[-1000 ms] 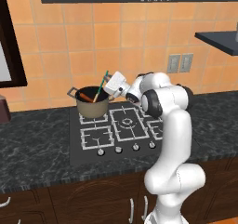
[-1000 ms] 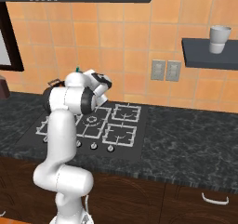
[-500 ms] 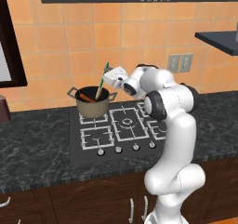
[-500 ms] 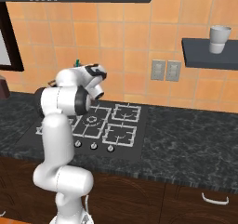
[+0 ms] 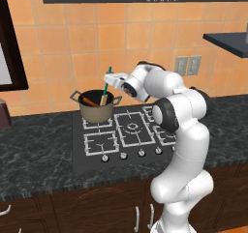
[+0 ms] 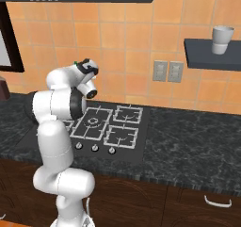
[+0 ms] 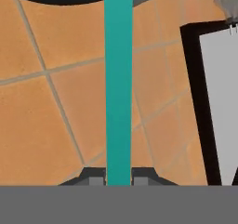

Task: Put the avocado and carrot in the pot. Retrieve the spatula and lightly stir the vegetables in the pot.

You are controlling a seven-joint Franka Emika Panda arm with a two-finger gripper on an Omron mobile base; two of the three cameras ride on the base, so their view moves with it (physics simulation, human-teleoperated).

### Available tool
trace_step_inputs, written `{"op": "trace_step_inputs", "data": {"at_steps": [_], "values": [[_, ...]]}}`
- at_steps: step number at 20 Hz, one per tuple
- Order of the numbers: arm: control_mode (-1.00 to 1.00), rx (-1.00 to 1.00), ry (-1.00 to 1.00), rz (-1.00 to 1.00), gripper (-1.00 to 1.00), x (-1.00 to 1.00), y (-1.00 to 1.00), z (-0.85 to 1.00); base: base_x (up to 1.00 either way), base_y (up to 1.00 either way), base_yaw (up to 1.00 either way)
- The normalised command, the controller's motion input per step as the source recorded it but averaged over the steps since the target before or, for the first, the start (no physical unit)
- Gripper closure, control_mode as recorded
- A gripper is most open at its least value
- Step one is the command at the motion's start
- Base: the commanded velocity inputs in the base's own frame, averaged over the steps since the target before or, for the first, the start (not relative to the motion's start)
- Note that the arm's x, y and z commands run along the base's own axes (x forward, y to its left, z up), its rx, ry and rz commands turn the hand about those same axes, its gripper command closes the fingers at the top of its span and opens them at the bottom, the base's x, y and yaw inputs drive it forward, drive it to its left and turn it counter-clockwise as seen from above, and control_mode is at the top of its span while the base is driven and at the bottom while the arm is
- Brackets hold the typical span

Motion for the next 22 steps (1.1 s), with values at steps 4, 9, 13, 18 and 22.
{"op": "trace_step_inputs", "data": {"at_steps": [4, 9, 13, 18, 22], "values": [[-1.0, 0.01, 0.01, -0.07, 1.0, 0.05, 0.0, -0.02, 0.0, 0.0, 0.0], [-1.0, 0.0, 0.05, -0.07, 1.0, 0.02, 0.0, -0.72, 0.0, 0.0, 0.0], [-1.0, -0.01, 0.02, -0.05, 1.0, 0.27, 0.0, -0.81, 0.0, 0.0, 0.0], [-1.0, -0.01, -0.03, -0.02, 1.0, 0.51, 0.16, -0.8, 0.0, 0.0, 0.0], [-1.0, 0.0, -0.11, -0.04, 1.0, 0.68, 0.25, -0.32, 0.0, 0.0, 0.0]]}}
